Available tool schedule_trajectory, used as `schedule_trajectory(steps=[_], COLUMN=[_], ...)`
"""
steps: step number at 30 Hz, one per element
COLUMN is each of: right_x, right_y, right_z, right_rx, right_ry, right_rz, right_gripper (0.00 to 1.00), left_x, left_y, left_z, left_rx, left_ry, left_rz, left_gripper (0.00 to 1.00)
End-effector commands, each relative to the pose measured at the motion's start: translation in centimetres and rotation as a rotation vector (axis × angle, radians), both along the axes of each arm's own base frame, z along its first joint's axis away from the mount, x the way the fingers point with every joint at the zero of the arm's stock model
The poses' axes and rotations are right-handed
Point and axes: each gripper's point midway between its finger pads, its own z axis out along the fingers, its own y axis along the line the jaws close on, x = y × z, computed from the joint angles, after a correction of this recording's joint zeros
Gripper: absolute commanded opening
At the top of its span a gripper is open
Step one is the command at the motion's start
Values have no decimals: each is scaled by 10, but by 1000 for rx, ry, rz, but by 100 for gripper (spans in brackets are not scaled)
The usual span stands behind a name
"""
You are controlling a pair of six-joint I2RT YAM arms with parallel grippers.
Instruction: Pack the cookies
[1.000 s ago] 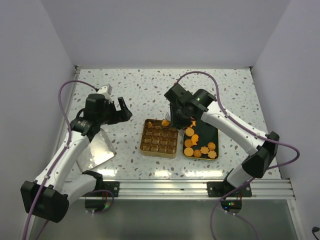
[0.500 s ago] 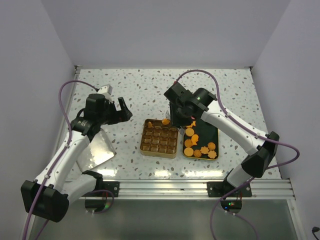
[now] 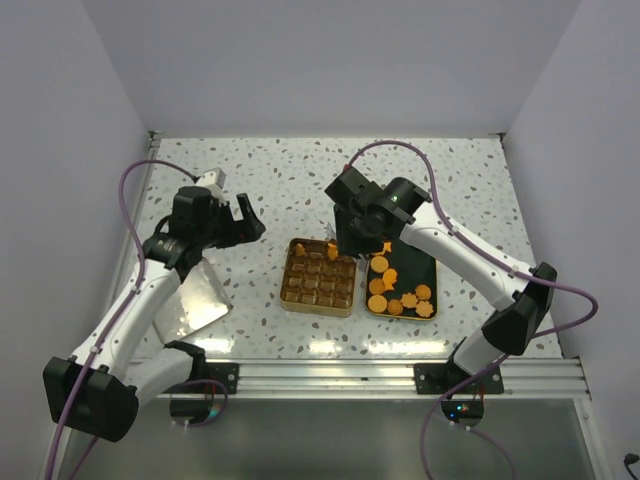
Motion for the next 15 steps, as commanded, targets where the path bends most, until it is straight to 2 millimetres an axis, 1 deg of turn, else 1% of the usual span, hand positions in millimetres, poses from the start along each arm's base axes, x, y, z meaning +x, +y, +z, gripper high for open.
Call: schedule_trajectory(steps=[1,6,9,11,15], right_x=[1,5,5,4,0], right_y=[7,4,-2,-7,-25], right_z=[8,16,22,24,28], right_rx=[15,4,-4,-18,-53], right_ry=[-15,-42,-53,-64,-76], right_rz=[13,4,-5,-17,-46], right_gripper=[46,46,46,46,46], left_x=[8,8,9,10,10], left_y=[-5,-5,-5,-5,-4], left_z=[7,8,9,11,14], left_rx=[-22,-19,-19,-18,-12], left_ry=[-39,-42,-44,-49,-53], left_rz=[-3,-4,-4,-4,-3], left_gripper=[100,100,100,100,100])
